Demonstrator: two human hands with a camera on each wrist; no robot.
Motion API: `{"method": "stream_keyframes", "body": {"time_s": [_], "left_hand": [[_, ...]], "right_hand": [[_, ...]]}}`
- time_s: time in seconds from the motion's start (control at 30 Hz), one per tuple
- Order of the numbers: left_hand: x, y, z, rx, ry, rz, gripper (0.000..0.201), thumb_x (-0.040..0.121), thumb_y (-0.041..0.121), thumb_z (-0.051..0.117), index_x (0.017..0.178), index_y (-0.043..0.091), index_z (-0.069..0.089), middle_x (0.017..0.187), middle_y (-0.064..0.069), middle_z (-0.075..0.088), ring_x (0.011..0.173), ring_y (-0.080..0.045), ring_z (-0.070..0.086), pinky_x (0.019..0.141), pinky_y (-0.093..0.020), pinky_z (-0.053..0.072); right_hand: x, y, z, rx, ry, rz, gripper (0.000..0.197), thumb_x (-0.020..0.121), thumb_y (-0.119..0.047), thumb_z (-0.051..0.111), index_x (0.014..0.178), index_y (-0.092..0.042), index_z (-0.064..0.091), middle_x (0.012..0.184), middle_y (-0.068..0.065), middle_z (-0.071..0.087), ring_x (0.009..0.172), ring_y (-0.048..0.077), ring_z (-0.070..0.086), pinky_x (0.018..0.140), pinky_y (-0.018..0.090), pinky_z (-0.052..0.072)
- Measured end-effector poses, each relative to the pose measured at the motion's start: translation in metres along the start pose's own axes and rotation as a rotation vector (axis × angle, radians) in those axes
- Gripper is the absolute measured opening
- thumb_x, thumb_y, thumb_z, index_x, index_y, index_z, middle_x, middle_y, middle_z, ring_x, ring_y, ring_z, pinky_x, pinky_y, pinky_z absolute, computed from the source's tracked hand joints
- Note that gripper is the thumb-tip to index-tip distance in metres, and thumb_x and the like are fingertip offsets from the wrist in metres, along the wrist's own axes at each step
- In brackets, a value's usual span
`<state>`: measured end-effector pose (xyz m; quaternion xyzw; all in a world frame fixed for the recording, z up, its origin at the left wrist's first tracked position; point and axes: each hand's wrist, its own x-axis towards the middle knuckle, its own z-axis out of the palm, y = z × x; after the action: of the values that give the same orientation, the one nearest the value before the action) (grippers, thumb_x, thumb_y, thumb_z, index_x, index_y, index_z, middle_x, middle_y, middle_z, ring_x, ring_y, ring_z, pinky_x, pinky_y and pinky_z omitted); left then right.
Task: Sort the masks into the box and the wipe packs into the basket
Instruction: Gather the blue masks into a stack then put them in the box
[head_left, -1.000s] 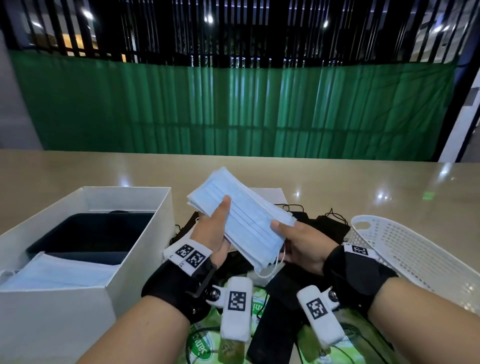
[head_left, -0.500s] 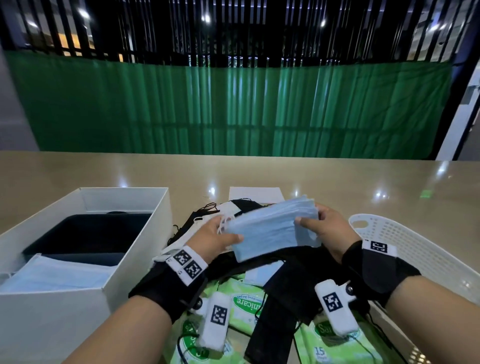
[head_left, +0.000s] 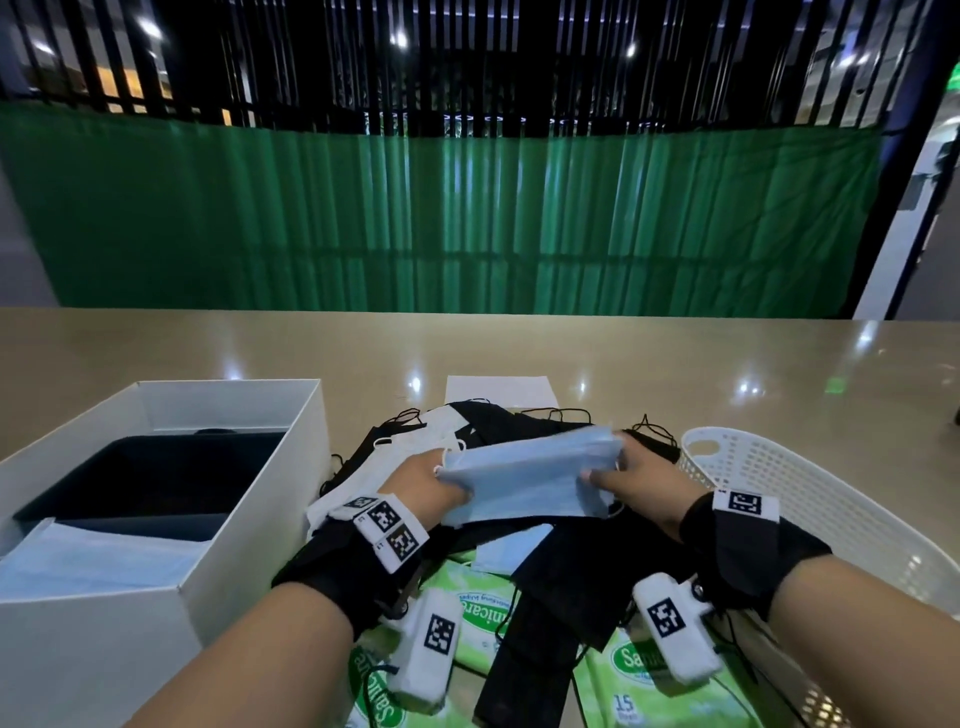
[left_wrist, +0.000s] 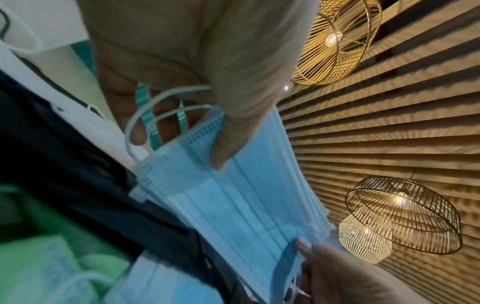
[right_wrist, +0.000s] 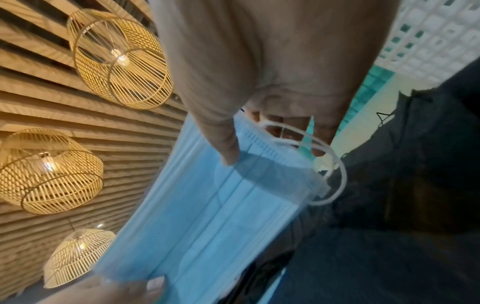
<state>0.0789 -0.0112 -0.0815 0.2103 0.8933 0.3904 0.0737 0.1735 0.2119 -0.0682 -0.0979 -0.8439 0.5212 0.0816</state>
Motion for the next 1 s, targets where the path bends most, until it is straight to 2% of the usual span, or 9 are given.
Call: {"method": "stream_keyframes", "body": {"time_s": [0.1,0.2,0.3,0.43,0.53,0.6,0.8,0.9,1.0], "left_hand": [[-0.005,-0.002,-0.006,-0.074,0.009,-0.021,0.013,0.082,0.010,0.064,0.094,0.015,0.060,0.079,0.002,0.060,0.070,-0.010,0.055,0.056,-0.017,0.038],[-0.008,-0.005,-0.002,-0.036,-0.024,-0.025,0.010,0.080,0.008,0.065,0.089,0.008,0.061,0.080,-0.004,0.058,0.074,-0.017,0.053,0.059,-0.018,0.036],[-0.011,-0.007,0.003,-0.032,-0.044,-0.060,0.016,0.080,0.009,0.066,0.076,0.019,0.055,0.078,0.000,0.058,0.081,-0.019,0.057,0.062,-0.017,0.039],[-0.012,-0.002,0.005,0.024,-0.116,-0.063,0.019,0.082,0.011,0.063,0.101,0.014,0.061,0.102,-0.010,0.065,0.102,-0.025,0.060,0.084,-0.030,0.047],[-0.012,-0.003,0.005,0.049,-0.137,-0.044,0.016,0.081,0.016,0.067,0.089,0.023,0.055,0.090,-0.001,0.060,0.093,-0.020,0.058,0.078,-0.024,0.044],[-0.012,-0.004,0.006,0.041,-0.135,-0.057,0.021,0.081,0.018,0.070,0.093,0.025,0.054,0.088,0.003,0.058,0.090,-0.017,0.055,0.080,-0.023,0.042],[-0.010,-0.008,0.009,0.075,-0.148,-0.144,0.042,0.075,0.025,0.076,0.113,0.018,0.058,0.097,0.000,0.060,0.091,-0.017,0.057,0.081,-0.025,0.045],[-0.013,-0.004,0.006,0.149,-0.184,-0.036,0.026,0.081,0.019,0.068,0.102,0.020,0.054,0.086,0.004,0.056,0.088,-0.015,0.053,0.072,-0.019,0.041],[-0.014,-0.004,0.004,0.092,-0.197,-0.002,0.032,0.079,0.016,0.069,0.103,0.025,0.050,0.084,0.009,0.053,0.090,-0.014,0.054,0.062,-0.013,0.039]], "right_hand": [[0.006,0.001,-0.003,-0.074,0.155,-0.060,0.048,0.087,-0.014,0.065,0.127,-0.021,0.039,0.122,0.002,0.051,0.108,0.014,0.053,0.090,0.024,0.045],[-0.002,-0.005,-0.002,-0.414,0.215,-0.405,0.068,0.086,-0.016,0.065,0.140,-0.036,0.030,0.136,-0.009,0.034,0.126,0.003,0.030,0.107,0.022,0.022],[-0.005,-0.009,0.002,-0.808,0.123,-0.592,0.070,0.089,-0.025,0.059,0.139,-0.048,0.015,0.154,-0.010,0.020,0.142,0.008,0.013,0.113,0.026,0.002],[-0.002,-0.010,0.007,-1.137,-0.102,-0.391,0.072,0.095,-0.032,0.046,0.148,-0.042,-0.002,0.159,-0.012,-0.005,0.147,0.012,-0.007,0.116,0.036,-0.008],[0.000,-0.010,0.006,-1.113,-0.091,-0.305,0.070,0.097,-0.030,0.042,0.150,-0.037,-0.004,0.159,-0.012,-0.005,0.147,0.011,-0.008,0.116,0.038,-0.010],[-0.001,-0.010,0.006,-1.105,-0.096,-0.293,0.069,0.098,-0.029,0.040,0.150,-0.035,-0.004,0.159,-0.012,-0.004,0.147,0.011,-0.007,0.115,0.038,-0.010],[-0.001,-0.012,0.003,-0.988,0.000,-0.231,0.079,0.092,-0.034,0.053,0.151,-0.029,0.001,0.159,-0.002,0.013,0.147,0.015,0.007,0.118,0.039,-0.001],[0.005,-0.009,0.000,-0.806,0.031,-0.152,0.090,0.084,-0.031,0.064,0.151,-0.023,0.004,0.154,0.004,0.023,0.141,0.022,0.025,0.117,0.037,0.021],[0.006,-0.005,-0.004,-0.437,0.016,0.012,0.086,0.083,-0.016,0.066,0.150,-0.019,0.012,0.144,0.007,0.038,0.115,0.020,0.052,0.094,0.024,0.045]]}}
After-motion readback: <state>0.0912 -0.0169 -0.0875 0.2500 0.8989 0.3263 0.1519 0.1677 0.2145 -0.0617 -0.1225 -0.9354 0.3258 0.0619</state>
